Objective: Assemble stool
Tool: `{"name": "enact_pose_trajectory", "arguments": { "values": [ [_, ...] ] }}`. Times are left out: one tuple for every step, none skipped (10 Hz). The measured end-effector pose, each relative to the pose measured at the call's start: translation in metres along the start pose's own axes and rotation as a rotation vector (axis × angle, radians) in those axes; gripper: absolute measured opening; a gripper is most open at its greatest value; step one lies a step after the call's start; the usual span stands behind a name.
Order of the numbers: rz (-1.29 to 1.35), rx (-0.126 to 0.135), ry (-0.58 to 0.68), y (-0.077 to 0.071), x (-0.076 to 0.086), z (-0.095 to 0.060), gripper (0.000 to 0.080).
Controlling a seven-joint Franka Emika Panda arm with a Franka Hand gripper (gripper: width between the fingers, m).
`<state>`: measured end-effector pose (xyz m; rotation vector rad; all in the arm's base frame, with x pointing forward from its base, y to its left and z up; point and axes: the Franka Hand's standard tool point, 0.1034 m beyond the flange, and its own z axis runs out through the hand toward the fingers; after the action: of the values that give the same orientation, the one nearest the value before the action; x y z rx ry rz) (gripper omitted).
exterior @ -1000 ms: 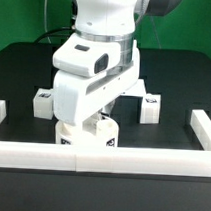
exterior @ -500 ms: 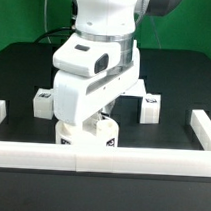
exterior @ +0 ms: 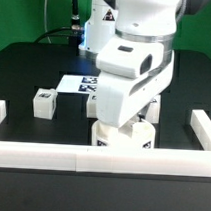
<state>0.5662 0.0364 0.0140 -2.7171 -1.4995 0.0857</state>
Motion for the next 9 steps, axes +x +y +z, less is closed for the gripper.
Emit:
{"name": "enact_pose_trajectory", "arguments": {
  "values": [
    [0.022, -0.006, 0.009, -0.005, 0.01, 0.002, 0.0034],
    [0.038, -0.016, 0.019, -0.01, 0.022, 0.002, 0.0034],
    [0.054, -0.02, 0.023, -0.016, 0.035, 0.002, 0.0034],
    [0.065, -0.024, 0.027, -0.019, 0.045, 0.001, 0.0034],
    [0.067, -0.025, 0.03, -0.022, 0.052, 0.001, 0.0034],
    [0.061, -0.023, 0.031, -0.024, 0.056, -0.001, 0.0034],
    [0.057, -0.023, 0.034, -0.027, 0.061, -0.002, 0.0034],
    [0.048, -0.023, 0.037, -0.029, 0.067, -0.003, 0.0034],
    [0.044, -0.023, 0.039, -0.031, 0.07, -0.004, 0.0034]
  ]
}}
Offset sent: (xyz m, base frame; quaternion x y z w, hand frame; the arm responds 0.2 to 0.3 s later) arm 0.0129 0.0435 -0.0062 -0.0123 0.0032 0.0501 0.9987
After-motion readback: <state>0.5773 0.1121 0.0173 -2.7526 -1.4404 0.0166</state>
